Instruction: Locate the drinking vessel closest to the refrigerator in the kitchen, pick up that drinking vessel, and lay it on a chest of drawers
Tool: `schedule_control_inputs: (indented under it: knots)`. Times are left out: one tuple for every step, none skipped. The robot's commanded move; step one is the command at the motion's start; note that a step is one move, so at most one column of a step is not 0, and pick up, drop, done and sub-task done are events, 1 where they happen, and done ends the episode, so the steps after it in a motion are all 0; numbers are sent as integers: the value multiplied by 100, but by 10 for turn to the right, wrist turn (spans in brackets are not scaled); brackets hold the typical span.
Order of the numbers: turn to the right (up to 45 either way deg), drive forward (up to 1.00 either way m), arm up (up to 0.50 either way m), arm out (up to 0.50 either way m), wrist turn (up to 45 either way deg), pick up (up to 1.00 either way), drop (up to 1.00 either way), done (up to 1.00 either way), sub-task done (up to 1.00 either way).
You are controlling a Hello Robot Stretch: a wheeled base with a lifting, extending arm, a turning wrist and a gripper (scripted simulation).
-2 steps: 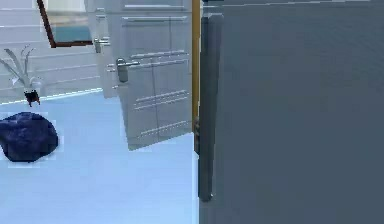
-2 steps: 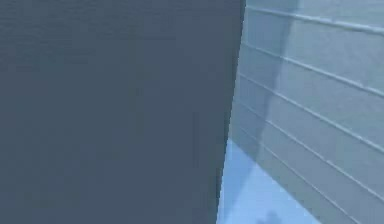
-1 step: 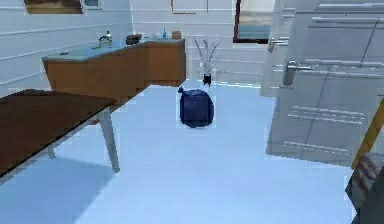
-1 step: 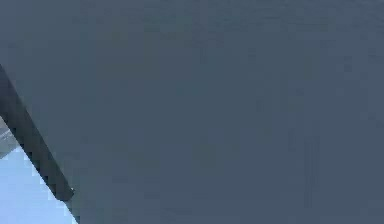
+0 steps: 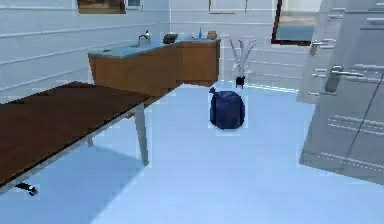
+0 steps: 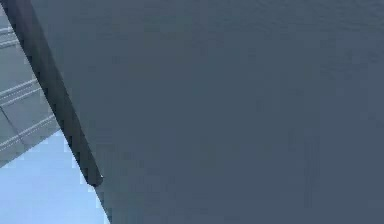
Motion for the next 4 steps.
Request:
schedule_control_inputs:
  knots:
    - [0, 100, 0, 0, 0, 0, 0, 0, 0]
    - [0, 70, 0, 0, 0, 0, 0, 0, 0]
    - [-180, 0, 0, 0, 0, 0, 0, 0, 0]
    - [0, 70, 0, 0, 0, 0, 0, 0, 0]
